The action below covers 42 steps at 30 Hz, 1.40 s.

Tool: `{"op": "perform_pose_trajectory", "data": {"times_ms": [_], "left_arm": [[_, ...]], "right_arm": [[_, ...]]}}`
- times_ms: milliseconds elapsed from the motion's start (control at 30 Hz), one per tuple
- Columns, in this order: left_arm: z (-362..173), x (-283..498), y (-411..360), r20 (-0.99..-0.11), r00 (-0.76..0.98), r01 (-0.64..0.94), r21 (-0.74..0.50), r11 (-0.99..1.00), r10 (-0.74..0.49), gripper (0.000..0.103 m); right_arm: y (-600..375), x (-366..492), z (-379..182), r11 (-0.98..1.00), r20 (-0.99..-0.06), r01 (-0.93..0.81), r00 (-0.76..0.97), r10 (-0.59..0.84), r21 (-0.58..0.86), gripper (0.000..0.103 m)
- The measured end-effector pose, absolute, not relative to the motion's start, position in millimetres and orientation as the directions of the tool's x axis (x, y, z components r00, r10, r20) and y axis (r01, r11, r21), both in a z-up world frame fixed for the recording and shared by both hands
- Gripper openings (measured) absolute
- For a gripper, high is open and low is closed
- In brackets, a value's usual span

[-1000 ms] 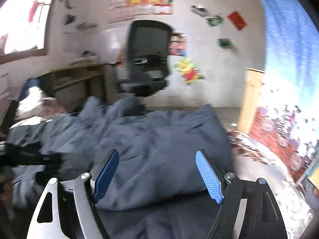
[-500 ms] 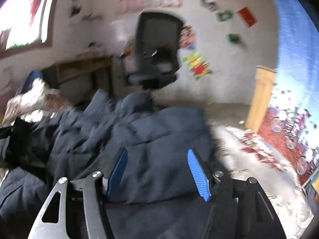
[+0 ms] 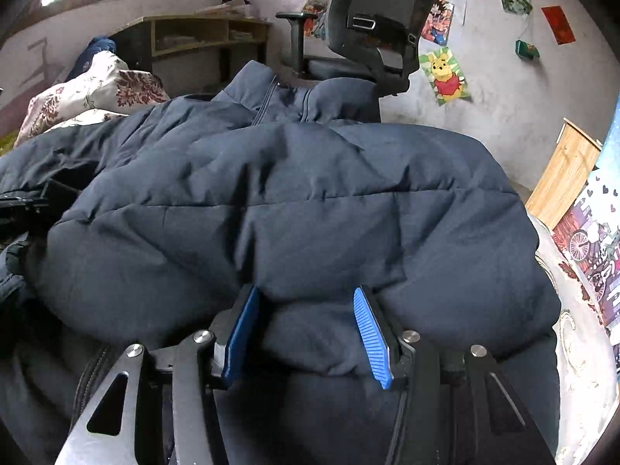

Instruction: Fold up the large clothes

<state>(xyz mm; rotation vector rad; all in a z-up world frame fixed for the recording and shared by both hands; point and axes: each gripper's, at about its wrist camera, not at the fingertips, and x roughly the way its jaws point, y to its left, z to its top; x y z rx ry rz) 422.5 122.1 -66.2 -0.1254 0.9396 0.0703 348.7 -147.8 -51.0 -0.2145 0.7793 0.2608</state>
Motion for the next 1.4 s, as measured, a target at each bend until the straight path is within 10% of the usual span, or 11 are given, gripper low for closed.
{"op": "perform_pose_trajectory", "data": {"times_ms": [133,333,467,933,1133,1400], "left_arm": [[-45,393,137,-0.8,0.599,-0.196,-0.205,0.959,-0.048,0.063],[-5,347,152,-0.771,0.631,-0.275,-0.318,0.907,-0.079,0.066],[28,300,179,-0.711,0.702,-0.368,-0.41,0.835,-0.04,0.094],[69,188,296,-0.708,0.672,-0.58,-0.32,0.749,0.218,0.095],[45,179,313,-0.767,0.611,-0.606,-0.295,0.738,0.195,0.095],[-3,184,343,-0.721,0.692,-0.599,-0.604,0.526,-0.039,0.094]], "right_arm": [[-153,344,-52,0.947,-0.694,-0.314,0.697,0.178,-0.073,0.055],[-162,327,-40,0.955,-0.666,-0.298,0.713,0.221,-0.002,0.082],[-153,312,-17,0.945,-0.642,-0.321,0.713,0.283,0.061,0.089],[-60,291,39,0.882,-0.556,-0.431,0.693,0.459,0.191,0.1],[-32,312,21,0.907,-0.61,-0.402,0.691,0.389,0.124,0.1],[-25,330,-22,0.913,-0.682,-0.399,0.646,0.343,0.081,0.1]]}}
